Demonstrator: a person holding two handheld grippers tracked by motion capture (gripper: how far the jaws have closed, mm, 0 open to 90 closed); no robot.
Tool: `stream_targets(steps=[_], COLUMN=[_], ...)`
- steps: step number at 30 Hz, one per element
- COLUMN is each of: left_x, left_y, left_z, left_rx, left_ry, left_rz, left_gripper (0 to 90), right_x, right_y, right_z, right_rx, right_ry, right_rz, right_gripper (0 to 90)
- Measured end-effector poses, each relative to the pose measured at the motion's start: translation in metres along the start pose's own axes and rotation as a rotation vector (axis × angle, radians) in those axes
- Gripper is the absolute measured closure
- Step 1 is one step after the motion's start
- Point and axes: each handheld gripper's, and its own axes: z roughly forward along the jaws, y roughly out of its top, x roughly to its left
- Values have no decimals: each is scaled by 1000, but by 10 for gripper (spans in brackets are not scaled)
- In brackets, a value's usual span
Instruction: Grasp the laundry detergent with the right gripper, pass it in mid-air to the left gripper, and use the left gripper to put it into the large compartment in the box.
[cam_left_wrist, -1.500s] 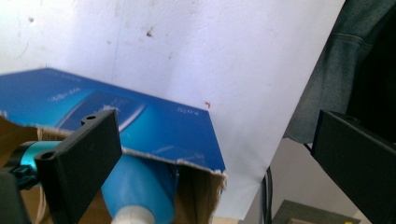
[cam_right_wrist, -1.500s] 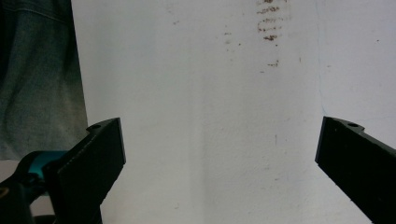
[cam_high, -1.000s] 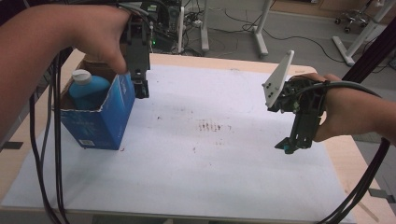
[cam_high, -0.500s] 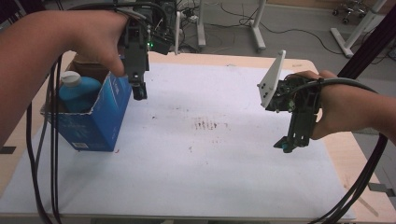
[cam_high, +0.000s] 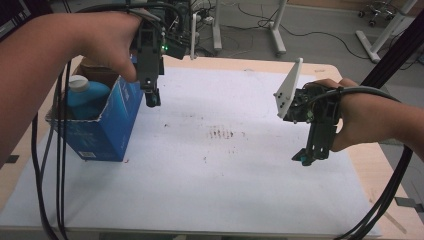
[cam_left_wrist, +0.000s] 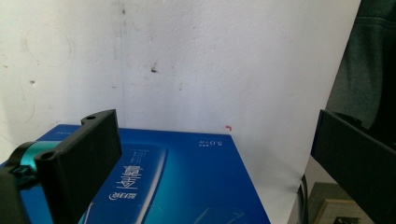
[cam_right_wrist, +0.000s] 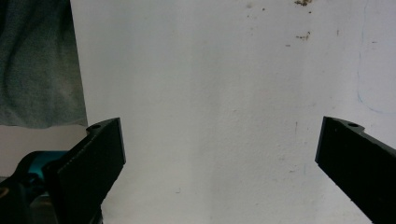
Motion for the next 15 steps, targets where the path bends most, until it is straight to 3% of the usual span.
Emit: stream_targets(steps=[15], left_x=[1], left_y=[-1], left_z=[0], left_rx=[-8], left_ry=[-5], left_rz=[9], left_gripper=[16], right_x=[0], right_y=[2], right_z=[3], right_rx=[13], right_ry=[3], right_rz=[-3], right_gripper=[6])
